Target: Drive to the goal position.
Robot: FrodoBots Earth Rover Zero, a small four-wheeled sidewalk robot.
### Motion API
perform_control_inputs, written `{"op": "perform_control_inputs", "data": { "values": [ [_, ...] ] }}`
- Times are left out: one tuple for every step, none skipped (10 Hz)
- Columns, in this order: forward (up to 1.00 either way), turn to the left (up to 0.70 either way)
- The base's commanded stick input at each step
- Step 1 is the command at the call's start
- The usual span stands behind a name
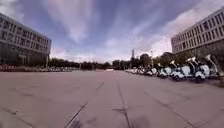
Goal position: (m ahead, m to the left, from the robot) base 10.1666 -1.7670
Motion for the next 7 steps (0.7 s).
{"op": "perform_control_inputs", "data": {
  "values": [
    [1.0,0.0],
    [1.0,0.0],
    [1.0,0.0],
    [1.0,0.0],
    [1.0,0.0],
    [1.0,0.0],
    [1.0,0.0]
  ]
}}
